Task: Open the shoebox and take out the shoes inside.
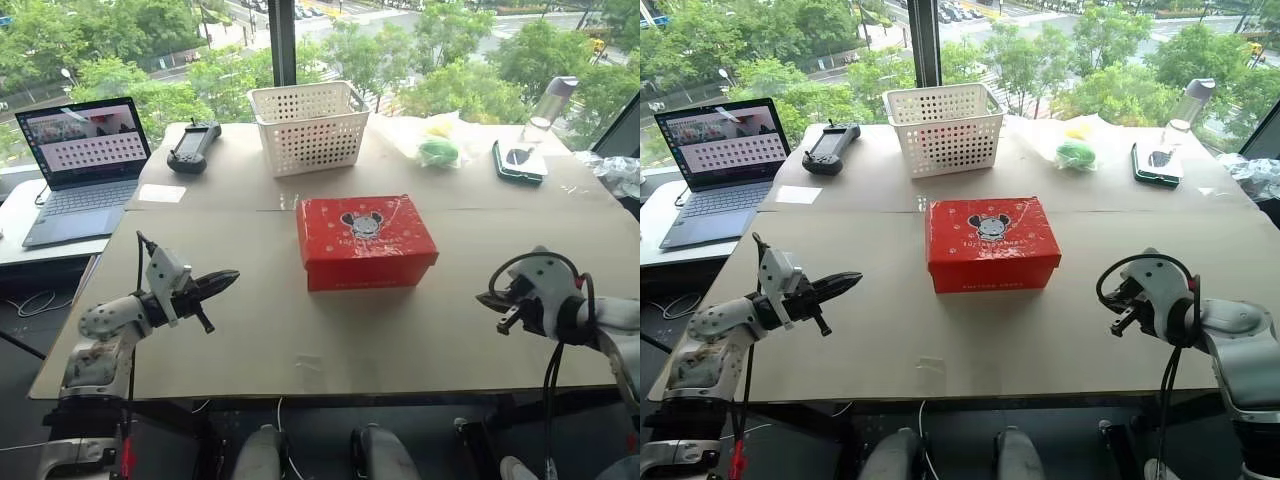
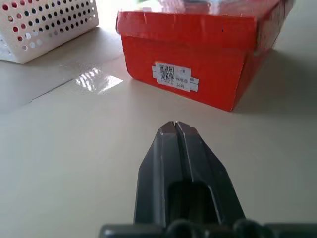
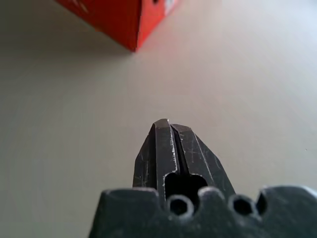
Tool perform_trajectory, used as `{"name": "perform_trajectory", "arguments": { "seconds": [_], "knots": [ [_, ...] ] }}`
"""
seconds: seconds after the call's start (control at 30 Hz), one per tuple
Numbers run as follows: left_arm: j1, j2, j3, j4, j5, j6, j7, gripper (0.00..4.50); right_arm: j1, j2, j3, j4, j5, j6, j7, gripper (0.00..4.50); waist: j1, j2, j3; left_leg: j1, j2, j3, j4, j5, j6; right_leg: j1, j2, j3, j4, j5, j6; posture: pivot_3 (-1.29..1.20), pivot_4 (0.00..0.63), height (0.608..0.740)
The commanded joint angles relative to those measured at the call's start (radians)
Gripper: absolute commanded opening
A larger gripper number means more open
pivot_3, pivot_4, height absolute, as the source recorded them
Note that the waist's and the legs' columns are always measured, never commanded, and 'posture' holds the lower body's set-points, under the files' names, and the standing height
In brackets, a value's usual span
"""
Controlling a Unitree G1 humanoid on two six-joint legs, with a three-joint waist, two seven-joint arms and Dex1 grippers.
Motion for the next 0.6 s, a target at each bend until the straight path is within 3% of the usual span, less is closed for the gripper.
{"name": "perform_trajectory", "arguments": {
  "seconds": [0.03,0.27,0.43,0.6],
  "knots": [
    [-0.016,0.054,0.016,0.024,-0.007,-0.006,-0.048,0.0,-0.075,0.125,0.064,-0.052,0.037,0.089,-0.125,0.1,-0.001,0.001,0.0,0.001,0.0,0.0,-0.001,0.0,0.0,0.0,0.0,0.001,0.0,0.0,0.0,0.0,0.15,0.733],
    [-0.033,0.063,0.002,0.024,-0.005,0.005,-0.045,0.0,-0.118,0.239,0.176,0.01,-0.062,0.081,-0.325,0.1,0.01,0.001,0.0,-0.008,-0.003,0.002,-0.003,0.002,0.004,-0.005,-0.002,0.0,-0.002,-0.003,0.001,0.0,0.15,0.733],
    [-0.024,0.054,-0.004,0.009,0.0,0.012,-0.022,0.0,-0.175,0.406,0.139,0.06,-0.083,0.087,-0.493,0.1,0.005,0.0,0.0,-0.011,-0.002,0.005,-0.003,0.004,0.01,-0.008,0.0,0.0,-0.003,0.0,0.005,0.0,0.15,0.733],
    [-0.022,0.055,-0.011,0.011,0.006,0.011,-0.015,0.0,-0.212,0.467,0.093,0.0,-0.022,0.133,-0.51,0.1,0.002,0.0,0.0,-0.011,-0.002,0.004,-0.003,0.004,0.01,-0.009,0.0,-0.001,-0.001,-0.002,0.002,0.0,0.15,0.733]
  ]
}}
